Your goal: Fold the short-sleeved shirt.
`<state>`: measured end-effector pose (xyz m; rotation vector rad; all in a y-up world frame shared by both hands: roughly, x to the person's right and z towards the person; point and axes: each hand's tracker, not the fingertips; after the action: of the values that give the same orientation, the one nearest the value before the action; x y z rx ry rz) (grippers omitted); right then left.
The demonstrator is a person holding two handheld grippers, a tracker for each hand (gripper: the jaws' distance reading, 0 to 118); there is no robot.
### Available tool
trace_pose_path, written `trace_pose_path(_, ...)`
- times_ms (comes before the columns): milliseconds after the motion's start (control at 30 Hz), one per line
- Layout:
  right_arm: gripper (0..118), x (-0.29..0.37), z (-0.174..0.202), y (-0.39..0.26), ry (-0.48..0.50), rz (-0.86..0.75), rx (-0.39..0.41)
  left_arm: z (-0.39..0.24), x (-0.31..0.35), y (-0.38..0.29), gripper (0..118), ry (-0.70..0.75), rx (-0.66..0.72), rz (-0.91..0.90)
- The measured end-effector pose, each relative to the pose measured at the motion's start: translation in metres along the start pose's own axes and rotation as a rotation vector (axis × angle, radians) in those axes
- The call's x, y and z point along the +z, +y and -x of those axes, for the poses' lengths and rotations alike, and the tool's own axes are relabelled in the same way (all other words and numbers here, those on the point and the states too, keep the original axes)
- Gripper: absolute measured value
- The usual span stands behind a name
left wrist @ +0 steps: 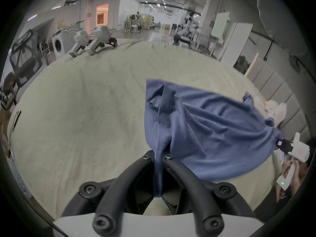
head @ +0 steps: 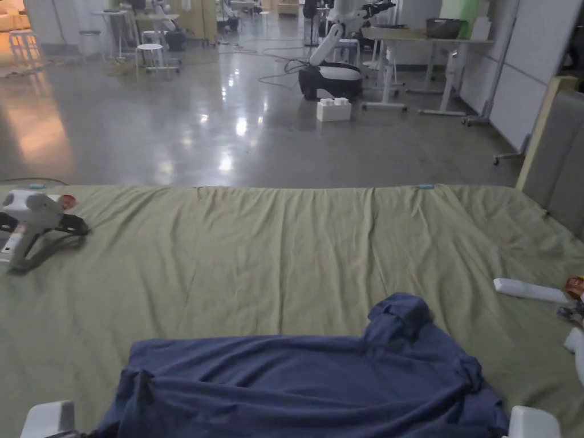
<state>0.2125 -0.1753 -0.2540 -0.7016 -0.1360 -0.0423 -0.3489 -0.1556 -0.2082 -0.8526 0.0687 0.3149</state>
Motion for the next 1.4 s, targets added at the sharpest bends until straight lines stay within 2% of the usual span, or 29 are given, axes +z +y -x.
trace_pose_path(33, 4, 0.01, -0.003, 0.002, 0.03, 0.003, -0.029, 0.002, 0.011, -0.003, 3, -0.03, 0.015, -0.01)
trace_pose_path(100, 4, 0.028, -0.008, -0.003, 0.034, 0.011, -0.005, 0.004, 0.028, -0.012, 3, -0.01, 0.001, -0.008)
trace_pose_path(233, 4, 0.069, -0.026, -0.032, 0.049, 0.031, -0.016, 0.015, 0.063, -0.056, 3, -0.027, 0.028, -0.005)
trace_pose_path(500, 4, 0.102, -0.042, -0.092, 0.043, 0.12, -0.031, 0.02, 0.084, -0.123, 6, 0.019, -0.016, 0.034)
trace_pose_path(533, 5, 0.101, -0.042, -0.095, 0.047, 0.128, -0.025, 0.022, 0.081, -0.124, 22, 0.015, 0.001, 0.035)
trace_pose_path(567, 15, 0.099, -0.039, -0.093, 0.05, 0.161, -0.013, 0.024, 0.079, -0.125, 41, 0.016, 0.019, 0.037)
trace_pose_path(600, 36, 0.096, -0.037, -0.093, 0.031, 0.2, 0.015, 0.025, 0.077, -0.126, 64, 0.023, 0.016, 0.045)
trace_pose_path(633, 63, 0.096, -0.037, -0.094, 0.01, 0.195, 0.023, 0.024, 0.077, -0.125, 81, 0.051, 0.008, 0.039)
trace_pose_path(667, 66, 0.097, -0.038, -0.093, 0.014, 0.19, 0.023, 0.024, 0.079, -0.126, 83, 0.069, 0.006, 0.018)
trace_pose_path(800, 66, 0.112, -0.048, -0.083, 0.132, 0.089, -0.076, 0.014, 0.112, -0.124, 83, 0.077, 0.067, -0.165)
trace_pose_path(833, 66, 0.116, -0.051, -0.081, 0.153, 0.06, -0.088, 0.007, 0.123, -0.121, 83, 0.066, 0.046, -0.205)
trace_pose_path(933, 66, 0.142, -0.038, -0.062, 0.205, -0.071, -0.059, -0.027, 0.165, -0.11, 83, 0.076, -0.072, -0.415)
trace_pose_path(1067, 66, 0.191, -0.018, -0.032, 0.292, -0.286, 0.02, -0.073, 0.219, -0.094, 84, 0.058, -0.246, -0.643)
trace_pose_path(1133, 66, 0.215, -0.009, -0.02, 0.318, -0.377, 0.049, -0.092, 0.239, -0.089, 84, 0.043, -0.289, -0.71)
trace_pose_path(1233, 65, 0.242, 0.0, -0.01, 0.359, -0.471, 0.044, -0.114, 0.263, -0.088, 83, 0.006, -0.292, -0.799)
trace_pose_path(1300, 56, 0.254, 0.004, -0.005, 0.385, -0.489, 0.026, -0.123, 0.273, -0.087, 74, -0.021, -0.298, -0.824)
trace_pose_path(1400, 7, 0.265, 0.01, -0.001, 0.379, -0.525, 0.031, -0.137, 0.285, -0.087, 38, -0.009, -0.341, -0.839)
